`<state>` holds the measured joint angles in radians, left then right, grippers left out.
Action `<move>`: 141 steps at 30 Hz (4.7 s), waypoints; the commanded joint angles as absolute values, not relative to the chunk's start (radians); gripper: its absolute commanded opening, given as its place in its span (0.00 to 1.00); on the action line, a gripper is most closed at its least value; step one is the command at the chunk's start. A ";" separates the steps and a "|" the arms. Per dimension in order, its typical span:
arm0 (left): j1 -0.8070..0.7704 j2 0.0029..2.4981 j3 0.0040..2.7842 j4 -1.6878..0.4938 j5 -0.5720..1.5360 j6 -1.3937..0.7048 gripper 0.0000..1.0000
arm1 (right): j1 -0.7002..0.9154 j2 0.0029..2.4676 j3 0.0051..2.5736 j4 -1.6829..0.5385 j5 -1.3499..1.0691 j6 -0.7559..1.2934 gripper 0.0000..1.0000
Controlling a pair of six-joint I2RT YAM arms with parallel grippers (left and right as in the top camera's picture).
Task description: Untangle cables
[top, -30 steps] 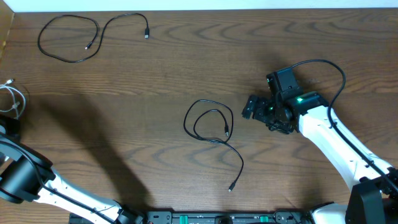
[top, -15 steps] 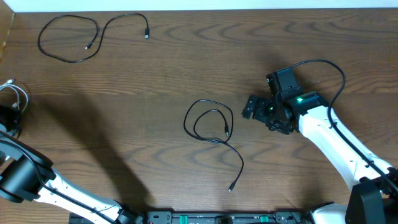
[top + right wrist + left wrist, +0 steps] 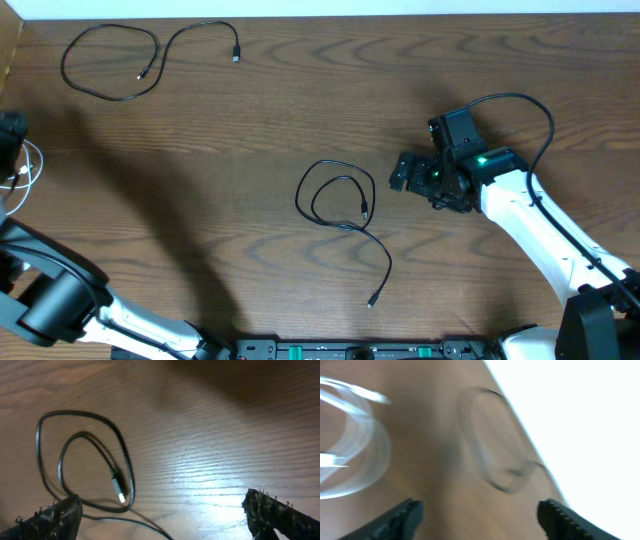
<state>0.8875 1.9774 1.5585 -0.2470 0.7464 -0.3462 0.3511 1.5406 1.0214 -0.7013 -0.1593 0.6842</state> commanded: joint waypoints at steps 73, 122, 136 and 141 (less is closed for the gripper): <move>-0.288 1.735 1.150 -0.790 0.301 -0.470 0.75 | 0.020 1.543 1.023 -0.771 0.278 0.612 0.99; -0.414 1.247 1.435 -0.809 0.438 -0.467 0.07 | 0.020 1.543 1.023 -0.771 0.278 0.612 0.99; -0.414 1.068 1.428 -0.880 0.306 -0.577 0.07 | 0.020 1.543 1.023 -0.771 0.278 0.612 0.99; -0.414 1.146 1.408 -1.020 0.238 -0.634 0.07 | 0.020 1.543 1.023 -0.771 0.278 0.612 0.99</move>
